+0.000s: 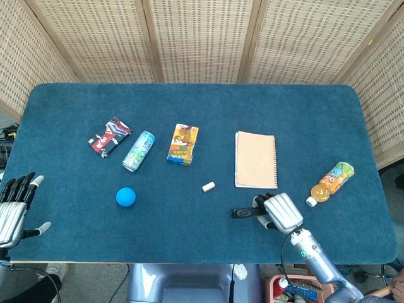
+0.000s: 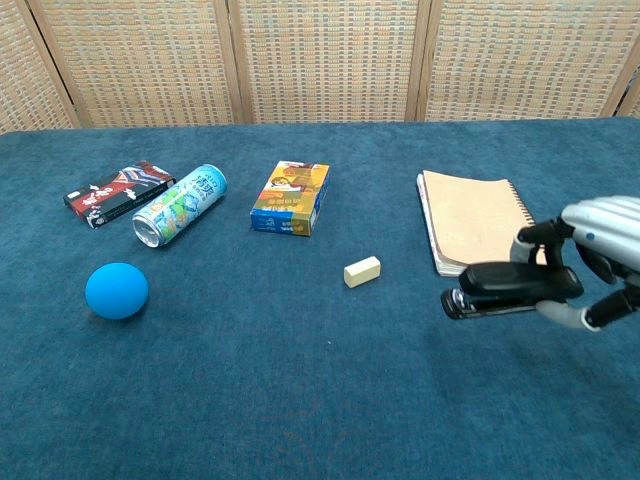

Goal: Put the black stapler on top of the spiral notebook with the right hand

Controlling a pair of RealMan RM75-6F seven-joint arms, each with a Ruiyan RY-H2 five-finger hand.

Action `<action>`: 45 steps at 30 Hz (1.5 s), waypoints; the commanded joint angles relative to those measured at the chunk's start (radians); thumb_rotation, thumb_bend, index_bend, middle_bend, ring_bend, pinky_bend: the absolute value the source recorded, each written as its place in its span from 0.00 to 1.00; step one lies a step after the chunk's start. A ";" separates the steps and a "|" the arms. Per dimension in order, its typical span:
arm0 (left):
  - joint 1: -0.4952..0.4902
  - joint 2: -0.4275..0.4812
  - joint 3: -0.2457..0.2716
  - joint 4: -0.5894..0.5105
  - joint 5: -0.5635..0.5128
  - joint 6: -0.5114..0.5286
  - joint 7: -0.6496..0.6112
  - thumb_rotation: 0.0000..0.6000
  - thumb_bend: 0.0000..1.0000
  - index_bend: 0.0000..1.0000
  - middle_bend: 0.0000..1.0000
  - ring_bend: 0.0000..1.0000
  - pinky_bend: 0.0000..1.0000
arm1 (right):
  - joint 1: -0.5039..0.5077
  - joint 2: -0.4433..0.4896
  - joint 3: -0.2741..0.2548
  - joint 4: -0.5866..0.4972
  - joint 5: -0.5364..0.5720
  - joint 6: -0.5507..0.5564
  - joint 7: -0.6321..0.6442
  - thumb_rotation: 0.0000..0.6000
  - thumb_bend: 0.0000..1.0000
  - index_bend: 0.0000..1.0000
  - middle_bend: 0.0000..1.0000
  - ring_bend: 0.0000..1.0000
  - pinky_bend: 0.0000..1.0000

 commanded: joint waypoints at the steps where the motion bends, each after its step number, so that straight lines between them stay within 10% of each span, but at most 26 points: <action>1: -0.002 0.001 -0.003 0.000 -0.006 -0.004 -0.003 1.00 0.03 0.00 0.00 0.00 0.00 | 0.051 0.028 0.068 -0.039 0.040 -0.036 -0.002 1.00 0.47 0.58 0.61 0.49 0.70; 15: -0.022 0.011 -0.020 0.006 -0.063 -0.052 -0.025 1.00 0.03 0.00 0.00 0.00 0.00 | 0.279 -0.122 0.290 0.235 0.412 -0.328 -0.090 1.00 0.47 0.58 0.61 0.49 0.70; 31: -0.048 0.019 -0.036 0.013 -0.115 -0.106 -0.040 1.00 0.03 0.00 0.00 0.00 0.00 | 0.402 -0.325 0.338 0.533 0.677 -0.394 -0.274 1.00 0.47 0.58 0.61 0.49 0.70; 45: -0.051 0.023 -0.037 0.018 -0.130 -0.115 -0.052 1.00 0.03 0.00 0.00 0.00 0.00 | 0.422 -0.354 0.332 0.648 0.699 -0.419 -0.261 1.00 0.46 0.58 0.61 0.49 0.70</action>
